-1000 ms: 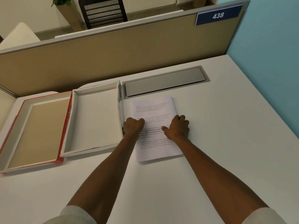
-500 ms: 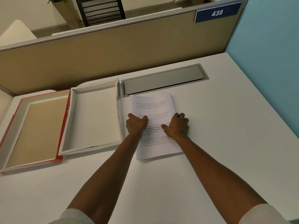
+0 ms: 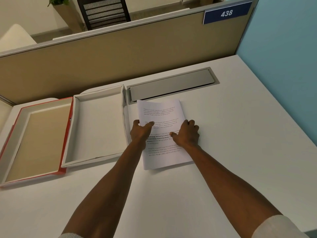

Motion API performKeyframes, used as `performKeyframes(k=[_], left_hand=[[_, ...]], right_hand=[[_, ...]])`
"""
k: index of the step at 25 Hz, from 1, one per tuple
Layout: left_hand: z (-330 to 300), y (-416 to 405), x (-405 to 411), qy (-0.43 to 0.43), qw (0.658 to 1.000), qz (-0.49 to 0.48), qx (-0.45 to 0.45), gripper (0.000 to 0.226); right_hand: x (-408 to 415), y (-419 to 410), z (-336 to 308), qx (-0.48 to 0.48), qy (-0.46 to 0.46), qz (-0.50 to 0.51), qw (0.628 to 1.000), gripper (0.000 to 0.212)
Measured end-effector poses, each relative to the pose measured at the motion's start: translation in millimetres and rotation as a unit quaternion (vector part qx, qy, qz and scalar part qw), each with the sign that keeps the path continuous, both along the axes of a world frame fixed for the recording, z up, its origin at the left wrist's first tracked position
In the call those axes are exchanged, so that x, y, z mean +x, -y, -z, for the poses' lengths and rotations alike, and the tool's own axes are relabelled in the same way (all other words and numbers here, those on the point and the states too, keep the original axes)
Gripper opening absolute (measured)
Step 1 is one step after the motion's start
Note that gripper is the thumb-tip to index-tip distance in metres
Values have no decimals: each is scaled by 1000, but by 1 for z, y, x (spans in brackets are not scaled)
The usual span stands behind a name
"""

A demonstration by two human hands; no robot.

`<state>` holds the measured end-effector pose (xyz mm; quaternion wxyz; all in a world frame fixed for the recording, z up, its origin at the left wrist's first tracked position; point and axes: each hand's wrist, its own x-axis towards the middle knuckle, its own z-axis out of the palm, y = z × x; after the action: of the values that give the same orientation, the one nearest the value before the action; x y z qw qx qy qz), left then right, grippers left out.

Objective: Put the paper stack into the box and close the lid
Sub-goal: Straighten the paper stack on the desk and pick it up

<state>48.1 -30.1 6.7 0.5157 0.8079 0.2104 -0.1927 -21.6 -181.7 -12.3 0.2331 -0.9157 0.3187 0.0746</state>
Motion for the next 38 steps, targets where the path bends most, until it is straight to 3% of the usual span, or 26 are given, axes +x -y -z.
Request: performKeyframes(k=[6, 13, 18, 20, 23, 26, 27, 32, 35, 38], left_hand=[[-13, 3, 15, -24, 999, -34, -18, 71], [-16, 13, 41, -97, 994, 4, -49, 30], [-6, 11, 25, -17, 1000, -12, -19, 29], [-5, 8, 12, 32, 999, -2, -40, 33], [-14, -6, -8, 114, 981, 38, -149, 32], [-27, -22, -26, 175, 953, 71, -238, 27], [-30, -26, -31, 186, 947, 73, -251, 27], [-60, -24, -44, 234, 929, 65, -279, 43], [-84, -28, -51, 298, 910, 73, -279, 52], [-106, -30, -57, 366, 897, 80, -236, 41]], right_hand=[[-1, -1, 0, 2, 6, 10, 1000, 80], [1, -1, 4, 18, 8, 23, 1000, 81], [2, 0, 7, 30, 13, 26, 999, 83], [3, 11, 7, 89, 42, 57, 993, 90], [4, 33, -6, 277, 118, 154, 941, 99], [-3, 47, -20, 496, 195, 107, 839, 70], [-7, 47, -26, 528, 212, 92, 817, 59], [-22, 30, -53, 377, 345, 67, 857, 43], [-38, 29, -62, 355, 403, 18, 843, 28], [-57, 28, -57, 362, 415, 15, 835, 27]])
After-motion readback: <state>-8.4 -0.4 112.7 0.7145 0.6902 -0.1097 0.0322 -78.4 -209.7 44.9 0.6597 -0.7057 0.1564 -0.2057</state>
